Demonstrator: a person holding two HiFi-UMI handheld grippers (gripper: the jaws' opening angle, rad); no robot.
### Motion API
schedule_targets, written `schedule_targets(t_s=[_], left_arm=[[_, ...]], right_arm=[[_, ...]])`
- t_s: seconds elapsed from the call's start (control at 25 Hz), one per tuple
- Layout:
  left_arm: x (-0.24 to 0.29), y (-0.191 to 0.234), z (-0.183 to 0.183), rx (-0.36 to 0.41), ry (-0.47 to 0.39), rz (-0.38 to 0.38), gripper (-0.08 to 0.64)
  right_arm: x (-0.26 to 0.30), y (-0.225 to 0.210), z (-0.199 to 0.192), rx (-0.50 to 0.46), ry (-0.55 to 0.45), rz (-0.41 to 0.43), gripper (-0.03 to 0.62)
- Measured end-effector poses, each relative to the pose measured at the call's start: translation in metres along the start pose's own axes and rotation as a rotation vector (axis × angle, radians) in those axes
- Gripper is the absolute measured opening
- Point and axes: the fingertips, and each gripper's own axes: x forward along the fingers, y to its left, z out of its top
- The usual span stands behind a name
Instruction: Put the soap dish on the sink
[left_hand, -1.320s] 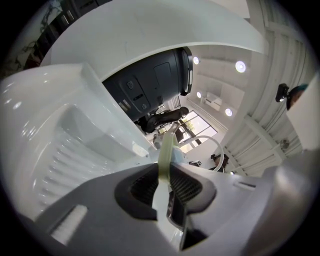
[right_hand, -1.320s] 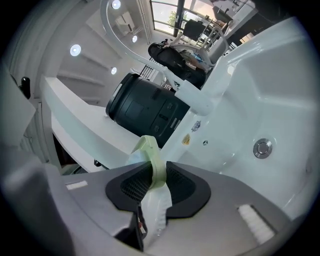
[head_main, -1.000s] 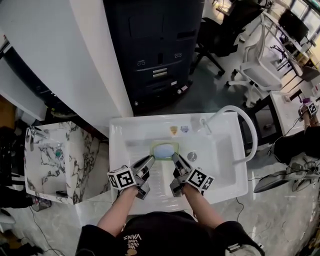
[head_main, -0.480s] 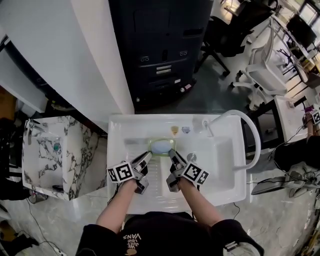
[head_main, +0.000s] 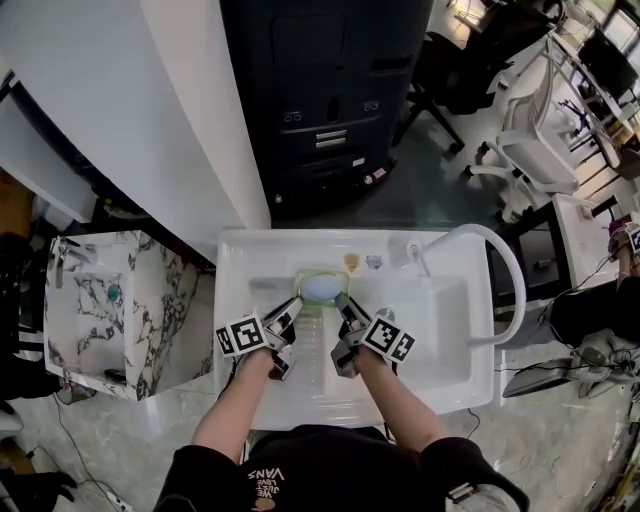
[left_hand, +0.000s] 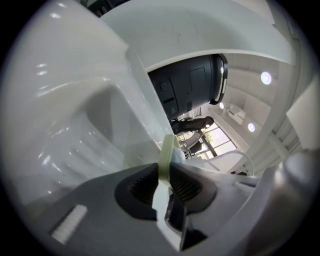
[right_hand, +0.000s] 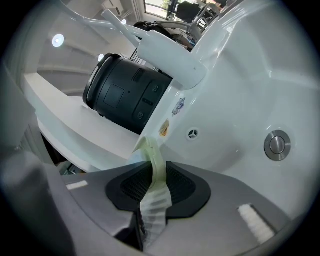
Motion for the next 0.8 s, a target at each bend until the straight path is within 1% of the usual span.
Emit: schedule_targets(t_s=[0.16,0.52,0.8], left_arm=[[0.003,0.004,0.004,-0.016,0.000,-0.001,0.121],[0.013,0.009,0.012,-0.055,0.016,0.016,0.121],[0.016,0.014,0.016,-0.110,-0.002,0.025,0.121]], right_arm=[[0.005,-0.001,0.002,0.000,0.001,-0.007,0.083],[0.016,-0.006,0.008,0.035,0.009,-0.034,0.083],[0.023,-0.007,0.012,0.053,0.018,-0.037,0.084]])
